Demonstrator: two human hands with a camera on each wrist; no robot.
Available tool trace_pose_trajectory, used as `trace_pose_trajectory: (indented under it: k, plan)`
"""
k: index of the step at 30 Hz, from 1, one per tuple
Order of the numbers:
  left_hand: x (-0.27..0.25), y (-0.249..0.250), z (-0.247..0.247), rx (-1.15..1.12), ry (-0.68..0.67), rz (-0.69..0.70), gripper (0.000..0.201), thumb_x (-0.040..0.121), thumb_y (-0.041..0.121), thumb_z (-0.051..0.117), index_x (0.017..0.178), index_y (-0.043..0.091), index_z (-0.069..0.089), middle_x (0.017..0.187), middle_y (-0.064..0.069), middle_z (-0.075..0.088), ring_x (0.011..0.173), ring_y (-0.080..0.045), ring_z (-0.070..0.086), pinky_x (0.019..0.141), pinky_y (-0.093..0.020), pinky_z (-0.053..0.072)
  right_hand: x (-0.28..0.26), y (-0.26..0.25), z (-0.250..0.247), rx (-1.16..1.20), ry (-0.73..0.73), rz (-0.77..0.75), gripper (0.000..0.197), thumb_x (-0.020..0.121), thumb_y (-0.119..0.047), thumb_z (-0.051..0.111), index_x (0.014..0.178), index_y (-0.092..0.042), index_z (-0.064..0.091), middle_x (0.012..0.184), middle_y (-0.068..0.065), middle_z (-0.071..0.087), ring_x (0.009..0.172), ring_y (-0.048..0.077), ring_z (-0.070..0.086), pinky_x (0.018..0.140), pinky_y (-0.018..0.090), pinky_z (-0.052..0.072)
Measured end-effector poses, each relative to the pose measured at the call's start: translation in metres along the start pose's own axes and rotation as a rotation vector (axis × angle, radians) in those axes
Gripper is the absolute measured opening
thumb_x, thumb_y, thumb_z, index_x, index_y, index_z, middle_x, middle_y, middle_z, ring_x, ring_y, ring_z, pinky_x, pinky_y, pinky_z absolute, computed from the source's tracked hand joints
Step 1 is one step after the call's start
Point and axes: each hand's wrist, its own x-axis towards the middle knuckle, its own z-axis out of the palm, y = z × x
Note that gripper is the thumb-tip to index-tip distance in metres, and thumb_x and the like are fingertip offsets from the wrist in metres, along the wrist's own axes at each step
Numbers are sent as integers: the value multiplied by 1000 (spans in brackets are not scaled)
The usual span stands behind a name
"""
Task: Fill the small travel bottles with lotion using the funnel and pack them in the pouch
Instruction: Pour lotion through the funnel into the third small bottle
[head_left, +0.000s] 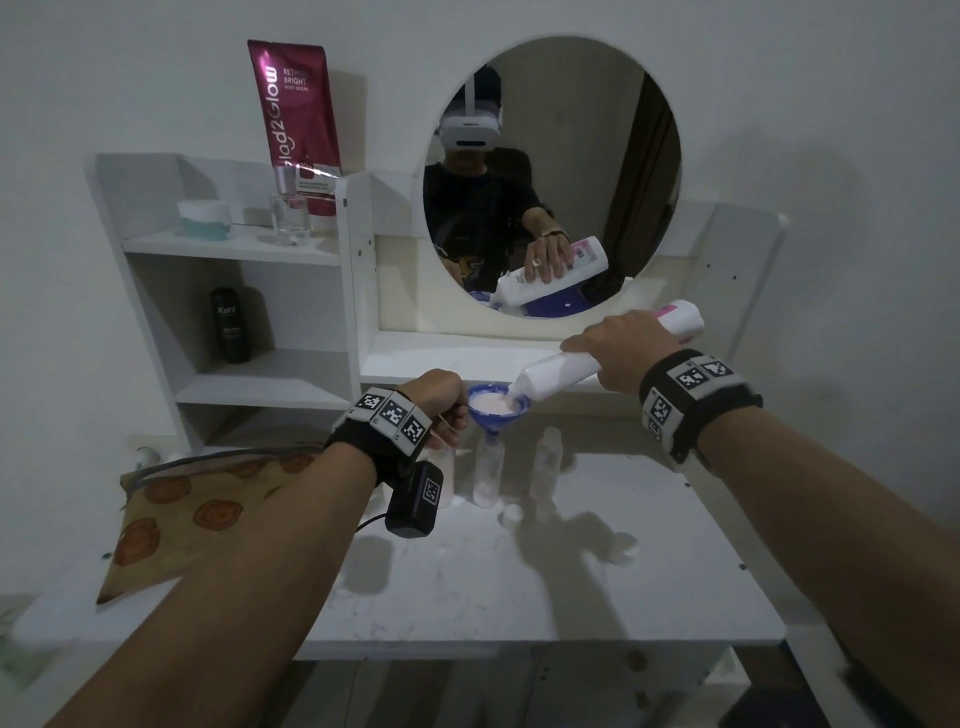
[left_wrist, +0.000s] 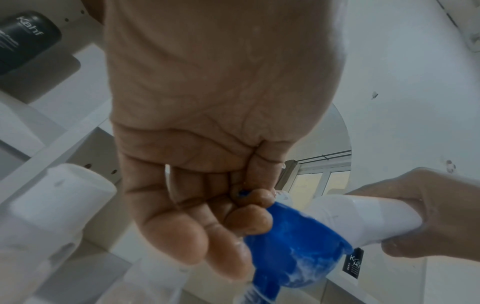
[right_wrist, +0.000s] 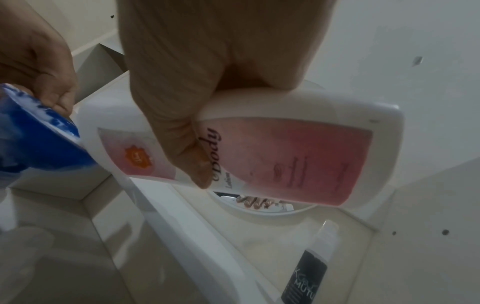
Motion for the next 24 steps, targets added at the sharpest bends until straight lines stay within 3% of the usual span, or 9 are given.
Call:
trace_pose_trajectory:
  k: [17, 24]
  plan:
    - [2, 2, -1, 27, 4, 11, 28, 88, 13, 40, 62, 13, 50, 57, -3, 55, 52, -21, 58, 49, -23, 39, 1, 9, 20, 81, -1, 57, 50, 86, -24, 66, 133, -36, 53, 117, -4, 68, 105, 21, 64, 96, 45, 50]
    - [1, 0, -2, 20, 2, 3, 27, 87, 14, 41, 62, 15, 50, 56, -1, 55, 53, -21, 58, 55, -24, 39, 2, 10, 34, 220, 20, 92, 54, 85, -29, 67, 135, -38, 49, 121, -5, 65, 110, 21, 60, 98, 45, 47]
